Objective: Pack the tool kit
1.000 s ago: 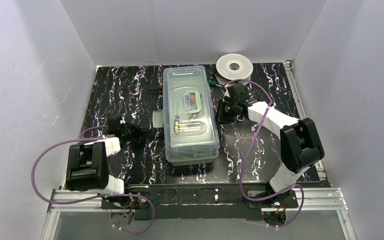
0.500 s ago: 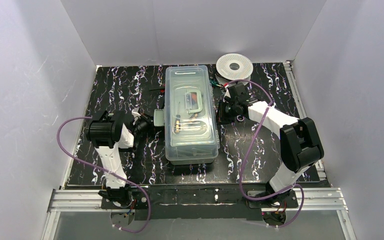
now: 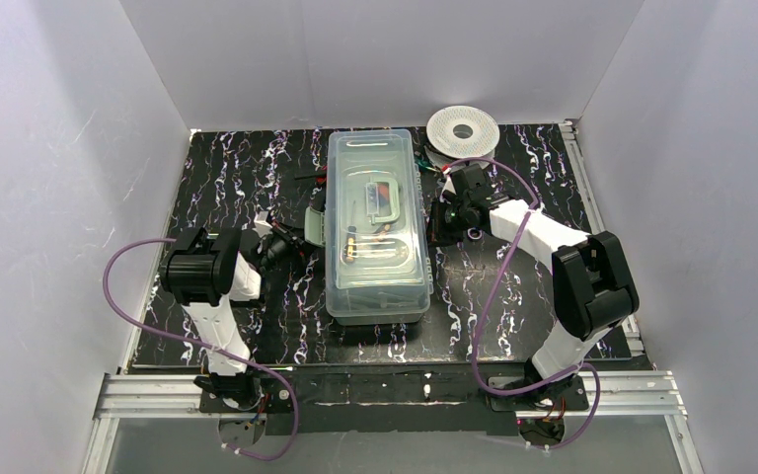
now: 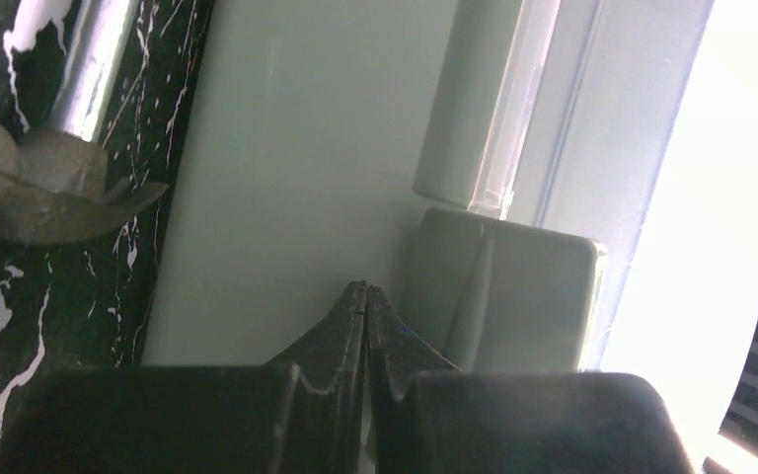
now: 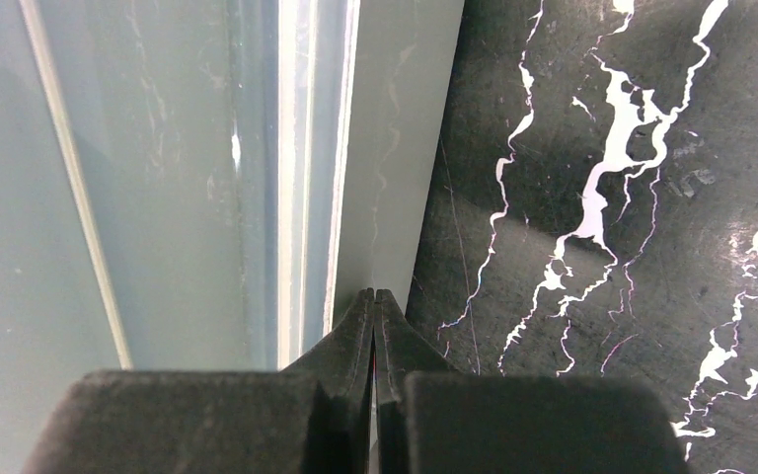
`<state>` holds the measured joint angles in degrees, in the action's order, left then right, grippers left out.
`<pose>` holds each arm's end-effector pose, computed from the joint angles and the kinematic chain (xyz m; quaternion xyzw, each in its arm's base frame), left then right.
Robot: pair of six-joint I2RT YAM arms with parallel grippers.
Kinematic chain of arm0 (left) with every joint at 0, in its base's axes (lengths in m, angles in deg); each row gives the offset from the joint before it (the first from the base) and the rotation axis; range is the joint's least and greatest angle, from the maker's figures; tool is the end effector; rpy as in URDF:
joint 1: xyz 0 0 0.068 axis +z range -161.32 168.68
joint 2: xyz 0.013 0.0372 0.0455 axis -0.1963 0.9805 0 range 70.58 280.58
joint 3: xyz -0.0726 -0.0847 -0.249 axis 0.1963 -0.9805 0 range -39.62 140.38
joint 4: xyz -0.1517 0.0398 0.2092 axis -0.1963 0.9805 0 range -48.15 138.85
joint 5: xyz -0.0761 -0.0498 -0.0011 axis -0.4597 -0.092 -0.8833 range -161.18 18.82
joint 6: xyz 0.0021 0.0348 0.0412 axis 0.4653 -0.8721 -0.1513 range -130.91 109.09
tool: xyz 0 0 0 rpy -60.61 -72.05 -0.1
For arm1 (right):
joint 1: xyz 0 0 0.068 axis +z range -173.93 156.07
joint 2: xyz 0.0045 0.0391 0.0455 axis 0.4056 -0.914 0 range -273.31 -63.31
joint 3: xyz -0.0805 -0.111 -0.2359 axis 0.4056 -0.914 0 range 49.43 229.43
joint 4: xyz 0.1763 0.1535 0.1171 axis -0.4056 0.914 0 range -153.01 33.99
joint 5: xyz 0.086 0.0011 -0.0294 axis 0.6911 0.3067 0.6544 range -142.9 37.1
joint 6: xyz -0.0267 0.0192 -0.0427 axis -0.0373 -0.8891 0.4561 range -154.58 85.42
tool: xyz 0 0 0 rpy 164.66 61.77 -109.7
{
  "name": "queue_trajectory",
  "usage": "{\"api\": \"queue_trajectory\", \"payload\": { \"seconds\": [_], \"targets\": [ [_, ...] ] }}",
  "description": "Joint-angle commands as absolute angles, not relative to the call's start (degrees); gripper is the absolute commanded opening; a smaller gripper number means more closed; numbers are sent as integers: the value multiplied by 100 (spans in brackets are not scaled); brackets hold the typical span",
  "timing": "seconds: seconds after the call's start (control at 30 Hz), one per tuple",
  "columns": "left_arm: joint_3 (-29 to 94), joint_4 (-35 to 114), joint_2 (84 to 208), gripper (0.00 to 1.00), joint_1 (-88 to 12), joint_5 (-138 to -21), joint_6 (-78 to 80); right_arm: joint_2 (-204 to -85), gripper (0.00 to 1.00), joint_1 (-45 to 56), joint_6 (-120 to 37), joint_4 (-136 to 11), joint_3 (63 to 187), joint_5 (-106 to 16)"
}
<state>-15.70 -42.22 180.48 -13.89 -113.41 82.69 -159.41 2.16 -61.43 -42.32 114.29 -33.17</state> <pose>0.2860 -0.0367 0.1182 -0.3029 0.6485 -0.6556 0.2405 0.3135 0.1669 0.2158 -0.0497 0.9317 0.2882 0.2155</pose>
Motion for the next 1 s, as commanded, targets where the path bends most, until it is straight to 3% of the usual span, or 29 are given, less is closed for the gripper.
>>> {"api": "queue_trajectory", "payload": {
  "seconds": [0.0,0.17,0.43,0.6,0.73,0.97],
  "targets": [
    [-1667,-4665,17635,0,-1599,-11981,8384,-15982,1,340,-6263,-4481,11664,-2720],
    [-1564,-4473,17285,0,-1598,-11909,8227,-15985,1,338,-6266,-4448,11669,-2755],
    [-750,-2762,16895,0,-1744,-11947,7140,-16068,1,340,-6251,-4350,11803,-2730],
    [-218,-54,16224,0,-2048,-11723,5393,-16083,1,349,-6204,-4228,11848,-2797],
    [573,2695,15761,0,-2451,-10888,3581,-16115,1,357,-6188,-4146,11891,-2841],
    [2228,6169,16300,0,-3281,-9192,1735,-16197,1,398,-6149,-3958,12099,-2927]
  ]
}}
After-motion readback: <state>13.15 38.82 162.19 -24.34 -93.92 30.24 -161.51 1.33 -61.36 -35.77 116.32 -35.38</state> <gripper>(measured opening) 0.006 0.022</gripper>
